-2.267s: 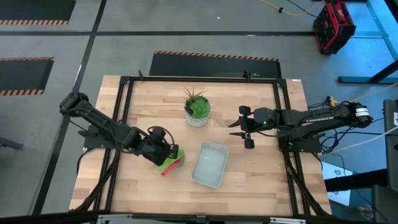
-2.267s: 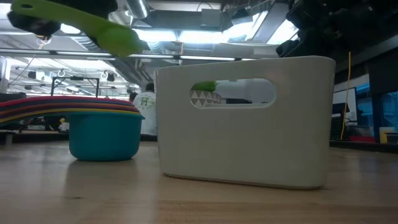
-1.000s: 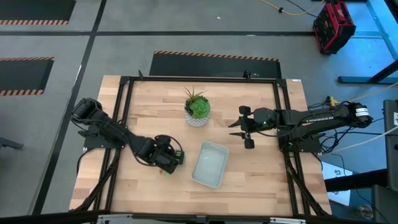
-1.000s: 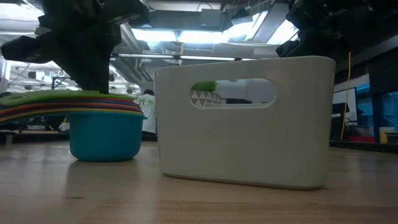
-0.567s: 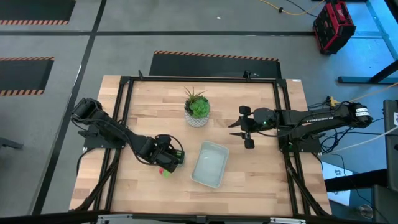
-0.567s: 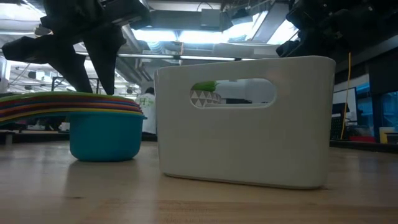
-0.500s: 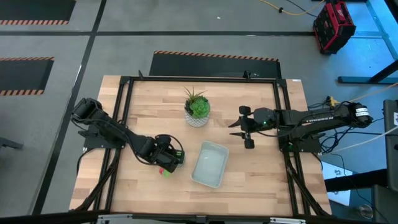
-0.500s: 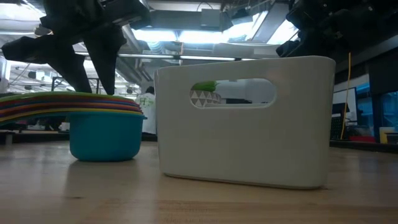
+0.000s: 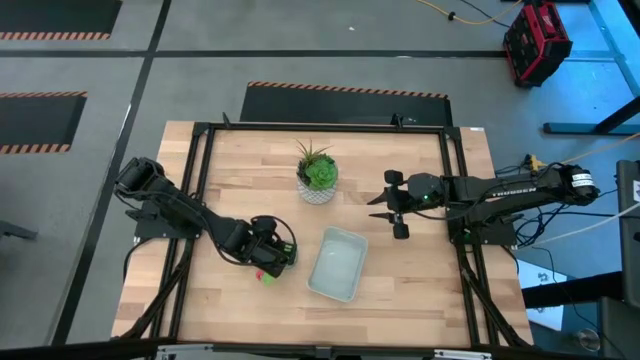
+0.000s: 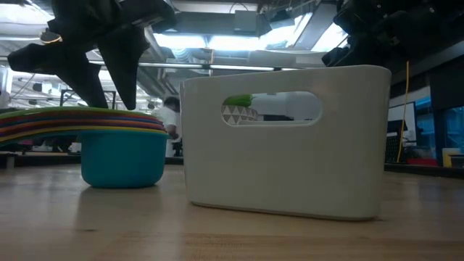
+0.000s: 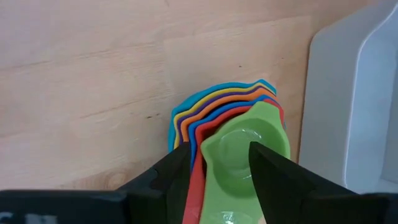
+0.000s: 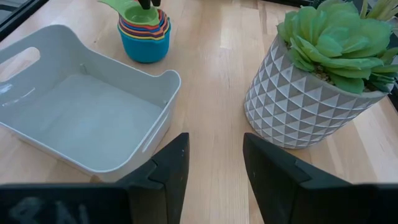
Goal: Nest measuring cups in basket
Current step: Put the stacked measuring cups into the bin
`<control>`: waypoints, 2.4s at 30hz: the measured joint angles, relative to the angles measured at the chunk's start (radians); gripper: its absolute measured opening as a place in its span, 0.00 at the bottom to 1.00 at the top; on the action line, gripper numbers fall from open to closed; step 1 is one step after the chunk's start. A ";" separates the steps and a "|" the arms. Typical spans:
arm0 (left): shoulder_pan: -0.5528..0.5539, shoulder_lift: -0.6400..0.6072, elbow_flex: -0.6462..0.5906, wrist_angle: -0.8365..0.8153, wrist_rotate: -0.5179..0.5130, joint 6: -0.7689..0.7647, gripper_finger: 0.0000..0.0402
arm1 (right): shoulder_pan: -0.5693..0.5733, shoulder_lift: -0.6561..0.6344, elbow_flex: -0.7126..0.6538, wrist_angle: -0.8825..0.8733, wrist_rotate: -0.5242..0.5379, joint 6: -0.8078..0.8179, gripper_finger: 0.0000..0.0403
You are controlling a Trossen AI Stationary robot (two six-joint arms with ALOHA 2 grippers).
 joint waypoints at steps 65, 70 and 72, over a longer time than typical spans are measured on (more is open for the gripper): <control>0.016 -0.052 0.002 0.048 0.080 0.260 0.77 | 0.000 0.000 0.000 -0.001 0.000 0.005 0.39; 0.018 -0.072 0.002 0.094 0.082 0.321 0.77 | 0.000 -0.001 0.000 -0.001 0.000 0.005 0.39; 0.018 -0.078 0.002 0.110 0.093 0.331 0.76 | 0.000 -0.001 0.000 -0.001 0.000 0.004 0.39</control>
